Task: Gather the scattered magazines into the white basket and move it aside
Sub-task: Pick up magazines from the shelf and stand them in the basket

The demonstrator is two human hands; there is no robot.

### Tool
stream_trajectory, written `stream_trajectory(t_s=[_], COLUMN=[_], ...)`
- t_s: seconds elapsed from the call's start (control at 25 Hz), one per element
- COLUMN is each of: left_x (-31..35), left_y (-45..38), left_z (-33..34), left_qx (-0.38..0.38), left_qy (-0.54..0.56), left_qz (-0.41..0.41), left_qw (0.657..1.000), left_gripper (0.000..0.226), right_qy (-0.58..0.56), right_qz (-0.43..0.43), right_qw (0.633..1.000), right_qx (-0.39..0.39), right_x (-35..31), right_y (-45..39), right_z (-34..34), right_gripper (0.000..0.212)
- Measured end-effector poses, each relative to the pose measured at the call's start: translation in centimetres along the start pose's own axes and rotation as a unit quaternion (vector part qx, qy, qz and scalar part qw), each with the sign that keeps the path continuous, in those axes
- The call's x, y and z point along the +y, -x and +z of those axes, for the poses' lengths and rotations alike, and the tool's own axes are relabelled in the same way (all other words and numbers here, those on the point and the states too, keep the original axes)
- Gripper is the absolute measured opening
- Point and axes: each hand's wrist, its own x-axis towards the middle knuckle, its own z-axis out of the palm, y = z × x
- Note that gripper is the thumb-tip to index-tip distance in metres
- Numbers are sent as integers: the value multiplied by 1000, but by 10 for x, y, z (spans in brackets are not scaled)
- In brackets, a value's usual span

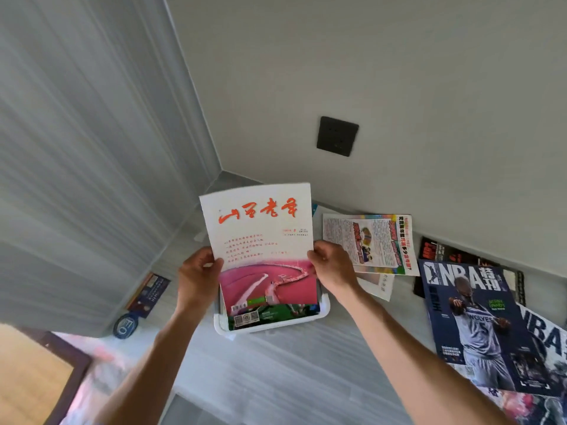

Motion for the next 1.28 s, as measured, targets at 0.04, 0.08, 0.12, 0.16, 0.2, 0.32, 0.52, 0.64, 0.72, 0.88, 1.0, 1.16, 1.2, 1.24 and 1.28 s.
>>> stream_trajectory(t_s=[0.04,0.08,0.12,0.16,0.2,0.32,0.52,0.64,0.72,0.88,1.0,1.16,1.2,1.24,1.28], left_x=[-12,-23,-35,-48,-60,-82,-90,-86,-75,-52,-18,25,28,28,26], left_y=[-6,-10,-12,-12,-11,-1,26,64,86,91,71,45,47,51,58], left_z=[0,0,0,1,2,8,21,47,62,81,100,144,150,153,150], left_qx=[-7,-10,-8,1,2,-49,-138,-181,-206,-260,-230,-261,-249,-234,-240], left_qy=[-45,-121,-194,-238,-234,-117,-106,-100,-104,-121,27,187,164,158,191], left_qz=[-5,-10,-18,-33,-45,-19,0,1,6,26,103,-45,-48,-38,-14], left_qw=[999,993,981,971,971,992,985,978,973,958,967,946,953,958,952], left_gripper=[16,11,11,17,21,14,16,23,34,61,85,41,34,32,33], right_qy=[23,56,101,157,219,375,425,410,398,178,-101,-275,-273,-282,-310], right_qz=[12,18,15,-17,-81,-236,-173,-114,-97,-23,30,95,90,85,63], right_qw=[1000,998,994,986,970,897,888,905,912,974,961,949,952,950,943], right_qx=[-3,7,29,54,61,-11,-14,0,21,137,254,119,102,105,106], right_x=[5,11,15,22,30,55,79,109,118,127,127,113,112,112,117], right_y=[-6,-7,-4,1,10,40,80,134,161,180,154,92,86,83,89], right_z=[9,17,24,31,37,56,46,23,8,-37,-72,-86,-87,-87,-86], right_gripper=[15,14,14,16,14,14,20,20,19,19,71,81,64,51,46])
